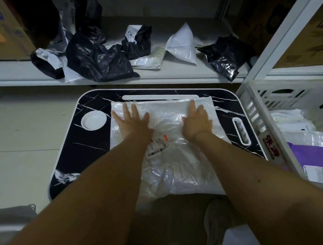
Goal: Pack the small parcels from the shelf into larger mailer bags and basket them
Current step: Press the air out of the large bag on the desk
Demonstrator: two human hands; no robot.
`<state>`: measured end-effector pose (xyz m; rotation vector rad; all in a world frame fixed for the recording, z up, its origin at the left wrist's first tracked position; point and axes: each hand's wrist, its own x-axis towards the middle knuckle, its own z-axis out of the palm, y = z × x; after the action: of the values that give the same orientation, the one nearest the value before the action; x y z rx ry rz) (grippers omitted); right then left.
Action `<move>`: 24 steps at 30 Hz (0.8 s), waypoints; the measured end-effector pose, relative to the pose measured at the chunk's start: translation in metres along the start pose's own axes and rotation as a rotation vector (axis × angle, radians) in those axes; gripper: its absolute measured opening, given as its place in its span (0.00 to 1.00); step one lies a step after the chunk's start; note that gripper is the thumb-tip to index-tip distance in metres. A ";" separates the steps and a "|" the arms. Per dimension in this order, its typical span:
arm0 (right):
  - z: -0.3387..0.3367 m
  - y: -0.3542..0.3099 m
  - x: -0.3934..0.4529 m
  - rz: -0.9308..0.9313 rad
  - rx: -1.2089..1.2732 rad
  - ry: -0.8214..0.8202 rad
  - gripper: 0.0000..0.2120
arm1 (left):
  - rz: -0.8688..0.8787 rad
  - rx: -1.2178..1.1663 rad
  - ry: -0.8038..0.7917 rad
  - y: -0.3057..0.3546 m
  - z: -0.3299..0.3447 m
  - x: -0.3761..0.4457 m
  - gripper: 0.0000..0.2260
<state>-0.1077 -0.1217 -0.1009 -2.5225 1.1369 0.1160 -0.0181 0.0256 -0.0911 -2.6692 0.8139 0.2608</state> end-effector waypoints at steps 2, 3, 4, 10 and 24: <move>-0.005 -0.003 -0.003 -0.040 0.089 0.091 0.40 | -0.005 0.044 0.072 0.000 -0.011 -0.003 0.34; -0.007 -0.003 -0.009 -0.056 0.101 0.129 0.40 | -0.004 0.027 0.103 0.003 -0.016 -0.007 0.33; -0.008 -0.005 -0.015 -0.076 0.087 0.149 0.39 | -0.001 -0.014 0.122 0.006 -0.020 -0.012 0.32; 0.016 -0.005 -0.082 -0.111 -0.153 0.133 0.29 | -0.020 -0.279 0.006 0.040 -0.019 -0.068 0.28; 0.058 0.036 -0.133 -0.118 -0.226 -0.028 0.31 | 0.040 -0.359 0.133 0.039 0.069 -0.124 0.29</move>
<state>-0.2193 -0.0279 -0.1357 -2.7701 1.0111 0.2612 -0.1466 0.0834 -0.1323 -3.0339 0.9387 0.2624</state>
